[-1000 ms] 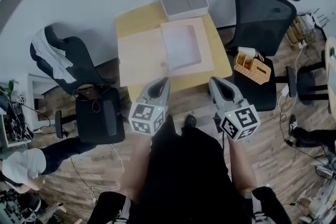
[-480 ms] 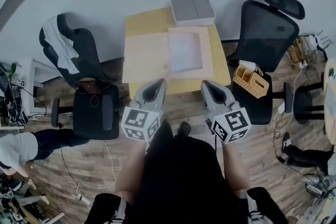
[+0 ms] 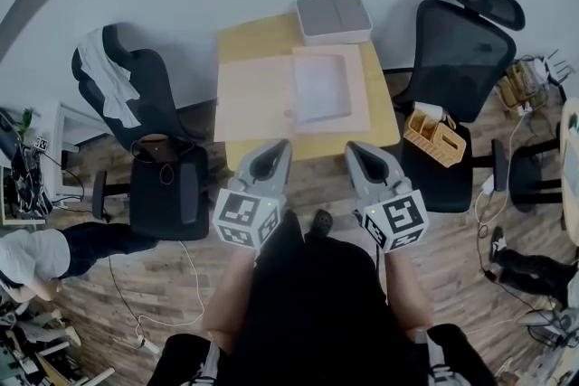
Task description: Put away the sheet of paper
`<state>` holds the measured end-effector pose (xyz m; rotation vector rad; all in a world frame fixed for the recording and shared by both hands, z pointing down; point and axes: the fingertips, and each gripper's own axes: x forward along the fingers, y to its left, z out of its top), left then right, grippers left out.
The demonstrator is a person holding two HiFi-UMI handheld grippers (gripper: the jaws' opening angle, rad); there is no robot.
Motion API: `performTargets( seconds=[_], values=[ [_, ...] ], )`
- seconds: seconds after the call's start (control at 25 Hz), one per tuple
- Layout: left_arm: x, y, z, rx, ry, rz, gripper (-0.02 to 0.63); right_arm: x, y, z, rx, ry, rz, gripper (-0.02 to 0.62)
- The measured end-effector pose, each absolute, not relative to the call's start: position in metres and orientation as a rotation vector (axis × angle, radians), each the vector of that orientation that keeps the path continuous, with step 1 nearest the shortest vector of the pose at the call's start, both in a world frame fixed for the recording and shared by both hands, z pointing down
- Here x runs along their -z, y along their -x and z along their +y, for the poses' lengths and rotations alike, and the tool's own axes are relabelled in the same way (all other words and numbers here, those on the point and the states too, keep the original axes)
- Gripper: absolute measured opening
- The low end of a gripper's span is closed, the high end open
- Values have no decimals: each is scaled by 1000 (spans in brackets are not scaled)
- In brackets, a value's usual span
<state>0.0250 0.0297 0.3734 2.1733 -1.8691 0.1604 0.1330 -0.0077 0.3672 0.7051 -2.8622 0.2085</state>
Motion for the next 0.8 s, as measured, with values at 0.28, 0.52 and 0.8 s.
performTargets(
  seconds=[0.28,0.52,0.8],
  values=[
    [-371,-25,38,-156,-2173,-1873,9,-364,-134,1,-195,-705,-2872,-2],
    [-376,-27,46,-159,-2164,-1865,9,-366,-134,7,-185,-701,-2864,-2],
    [-376,-24,50,-160,-2157,-1872,9,-362,-132,12,-161,-691,-2882,-2]
  ],
)
